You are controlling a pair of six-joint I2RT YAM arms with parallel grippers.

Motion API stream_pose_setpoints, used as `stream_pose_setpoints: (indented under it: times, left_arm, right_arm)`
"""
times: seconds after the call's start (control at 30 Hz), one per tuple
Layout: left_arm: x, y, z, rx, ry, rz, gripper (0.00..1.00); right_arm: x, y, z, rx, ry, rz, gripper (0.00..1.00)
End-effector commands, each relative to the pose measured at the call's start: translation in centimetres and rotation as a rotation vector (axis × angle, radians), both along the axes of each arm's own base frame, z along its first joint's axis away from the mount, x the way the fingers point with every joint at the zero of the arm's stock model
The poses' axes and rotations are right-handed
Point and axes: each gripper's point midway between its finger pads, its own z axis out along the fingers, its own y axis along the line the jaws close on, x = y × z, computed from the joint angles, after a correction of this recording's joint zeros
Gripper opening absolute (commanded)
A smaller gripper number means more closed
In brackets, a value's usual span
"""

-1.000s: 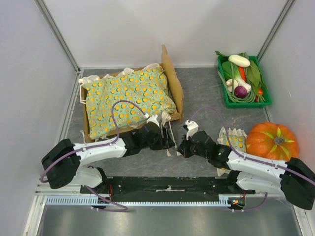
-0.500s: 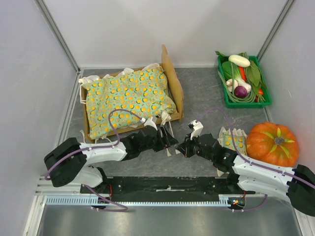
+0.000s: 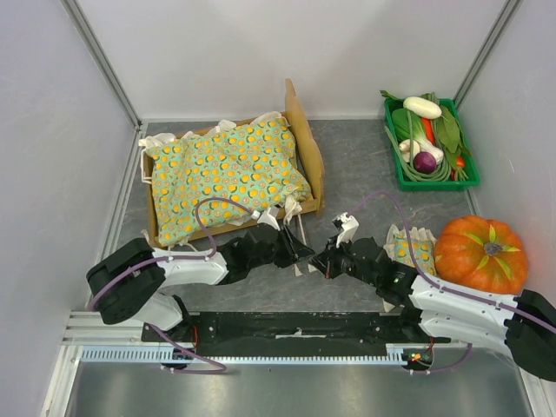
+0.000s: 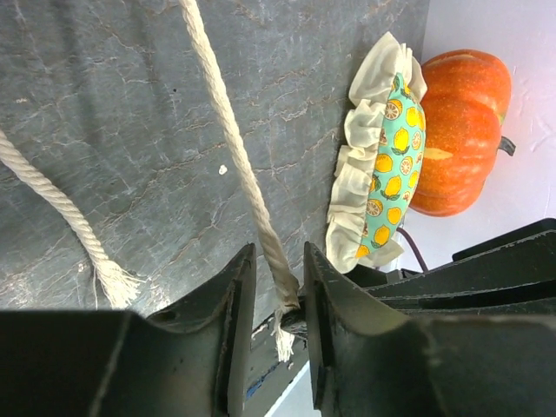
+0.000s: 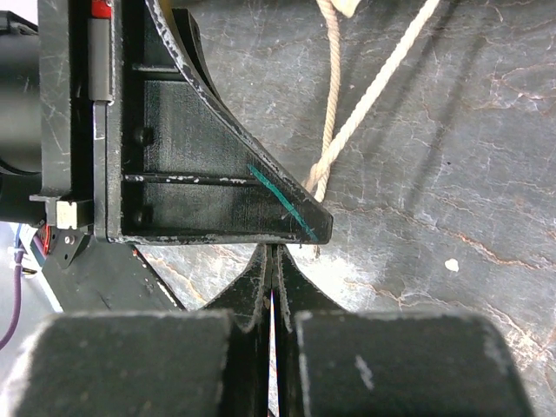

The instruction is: Set up the pet bed

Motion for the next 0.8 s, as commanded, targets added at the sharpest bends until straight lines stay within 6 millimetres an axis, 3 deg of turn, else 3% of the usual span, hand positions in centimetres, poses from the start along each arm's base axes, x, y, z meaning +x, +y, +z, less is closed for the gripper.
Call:
stream_pose_setpoints:
  times: [0.0,0.2,0.33,0.4,0.5,0.63,0.67,0.73,0.77]
  left_arm:
    - [-0.6,-0.7,0.4,-0.062,0.027,-0.021,0.3]
    - [-0.6,-0.7,0.3,-0.064,0.031,-0.019,0.02]
    - [-0.4,0.1,-0.3,-0.034,0.045,0.001,0.02]
    - [-0.2,0.9,-1.0,-0.008,0.046,0.02,0.02]
    - [-0.1,2.3,-2.1,0.052,0.048,0.039,0.02]
    - [0.3,3.2,-3.0,0.115,0.024,0.05,0.02]
    - [0.3,3.2,-3.2,0.12,0.024,0.052,0.02]
    - [0.4,3.2,-3.3,0.123,0.019,0.052,0.02]
    - [0.5,3.1,-3.3,0.126,0.013,0.051,0.02]
  right_arm:
    - [0.9,0.5,1.0,0.045,-0.034,-0.031,0.0]
    - [1.0,0.8,0.7,0.047,-0.03,-0.028,0.01]
    - [1.1,0.1,1.0,0.02,-0.042,-0.044,0.25]
    - [1.3,-1.0,0.8,-0.021,-0.047,-0.081,0.32]
    - [1.7,-2.6,2.5,-0.017,-0.098,-0.137,0.44]
    - [2.8,-3.0,3.2,-0.058,-0.114,-0.179,0.44]
    - [3.3,-2.4,4.2,-0.056,-0.126,-0.174,0.43]
    - [4.0,-1.4,3.1,-0.108,-0.086,-0.161,0.39]
    - [4.7,-0.4,4.4,-0.088,-0.105,-0.153,0.38]
